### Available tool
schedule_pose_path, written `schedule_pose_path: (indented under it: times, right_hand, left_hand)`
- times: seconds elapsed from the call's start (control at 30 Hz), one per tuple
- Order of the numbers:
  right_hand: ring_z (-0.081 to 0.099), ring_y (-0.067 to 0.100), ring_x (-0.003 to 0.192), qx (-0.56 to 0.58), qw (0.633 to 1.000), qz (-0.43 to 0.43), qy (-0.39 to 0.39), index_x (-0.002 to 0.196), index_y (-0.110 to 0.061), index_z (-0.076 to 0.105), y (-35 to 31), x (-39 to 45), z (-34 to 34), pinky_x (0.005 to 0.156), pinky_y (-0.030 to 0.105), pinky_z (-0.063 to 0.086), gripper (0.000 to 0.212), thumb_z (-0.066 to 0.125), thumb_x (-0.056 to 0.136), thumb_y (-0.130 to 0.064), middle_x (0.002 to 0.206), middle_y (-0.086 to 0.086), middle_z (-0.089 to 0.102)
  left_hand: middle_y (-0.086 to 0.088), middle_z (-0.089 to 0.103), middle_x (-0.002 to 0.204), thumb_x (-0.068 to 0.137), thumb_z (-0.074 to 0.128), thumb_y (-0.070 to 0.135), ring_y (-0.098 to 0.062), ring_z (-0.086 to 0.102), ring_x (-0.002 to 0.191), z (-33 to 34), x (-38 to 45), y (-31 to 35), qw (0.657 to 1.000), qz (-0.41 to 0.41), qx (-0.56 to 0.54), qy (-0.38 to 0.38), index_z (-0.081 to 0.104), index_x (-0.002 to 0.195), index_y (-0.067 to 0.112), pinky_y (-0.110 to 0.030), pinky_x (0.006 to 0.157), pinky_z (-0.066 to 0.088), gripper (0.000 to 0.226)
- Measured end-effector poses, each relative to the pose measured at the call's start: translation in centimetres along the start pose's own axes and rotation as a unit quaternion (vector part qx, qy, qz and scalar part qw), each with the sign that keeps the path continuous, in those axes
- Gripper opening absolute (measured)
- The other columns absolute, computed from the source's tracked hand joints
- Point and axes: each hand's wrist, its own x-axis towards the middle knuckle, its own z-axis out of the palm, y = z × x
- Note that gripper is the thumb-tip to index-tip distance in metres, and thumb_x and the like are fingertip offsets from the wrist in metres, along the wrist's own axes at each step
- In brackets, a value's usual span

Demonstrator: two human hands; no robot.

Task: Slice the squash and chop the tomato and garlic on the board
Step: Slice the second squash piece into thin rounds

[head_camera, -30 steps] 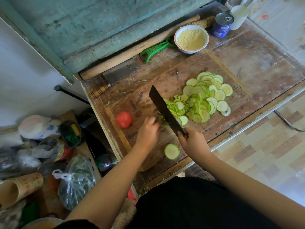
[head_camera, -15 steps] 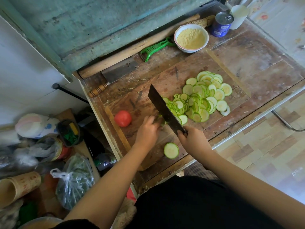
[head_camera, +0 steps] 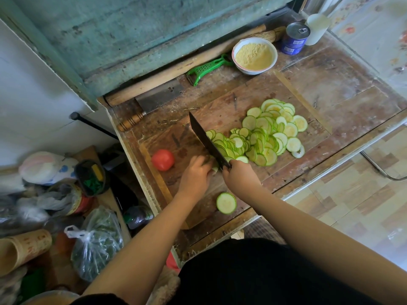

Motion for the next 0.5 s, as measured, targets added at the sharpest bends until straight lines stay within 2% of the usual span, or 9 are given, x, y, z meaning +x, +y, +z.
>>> schedule_pose_path:
  times: [0.13,0.27,0.4,0.5]
  right_hand:
    - [0.054,0.028,0.068,0.041,0.999,-0.013,0.01,0.084,-0.01,0.053,-0.1,0.1,-0.3,0.06,0.029,0.038,0.021,0.044,0.096,-0.024,0.071,0.006,0.055]
    - [0.052,0.023,0.063,0.05,0.998,-0.029,0.03,0.083,-0.009,0.054,0.8,-1.7,-1.2,0.051,0.026,0.034,0.02,0.047,0.096,-0.024,0.062,-0.002,0.051]
    - [0.047,0.018,0.056,0.034,0.998,-0.04,0.032,0.079,-0.009,0.051,1.2,-2.3,-1.4,0.045,0.026,0.03,0.022,0.047,0.096,-0.023,0.058,-0.002,0.048]
    - [0.048,0.018,0.059,0.031,0.998,-0.039,0.032,0.083,-0.006,0.055,1.2,-2.4,-1.2,0.049,0.027,0.032,0.022,0.047,0.096,-0.022,0.06,-0.001,0.05]
  left_hand:
    - [-0.009,0.065,0.093,0.068,0.077,0.002,-0.019,0.046,0.093,-0.2,0.0,0.4,1.0,-0.02,-0.01,-0.014,0.071,0.103,0.003,-0.032,0.074,0.051,0.036]
    - [-0.013,0.064,0.095,0.071,0.074,0.003,-0.034,0.058,0.092,-0.7,0.0,0.7,0.999,-0.032,-0.012,-0.031,0.068,0.111,0.001,-0.038,0.074,0.053,0.04]
    - [-0.015,0.065,0.096,0.072,0.071,0.004,-0.038,0.06,0.093,-0.9,0.0,1.0,0.999,-0.031,-0.015,-0.035,0.069,0.106,0.001,-0.04,0.077,0.052,0.034]
    - [-0.015,0.065,0.095,0.071,0.073,0.002,-0.038,0.061,0.091,-0.9,0.0,1.0,0.999,-0.03,-0.011,-0.035,0.071,0.103,0.0,-0.04,0.076,0.052,0.032]
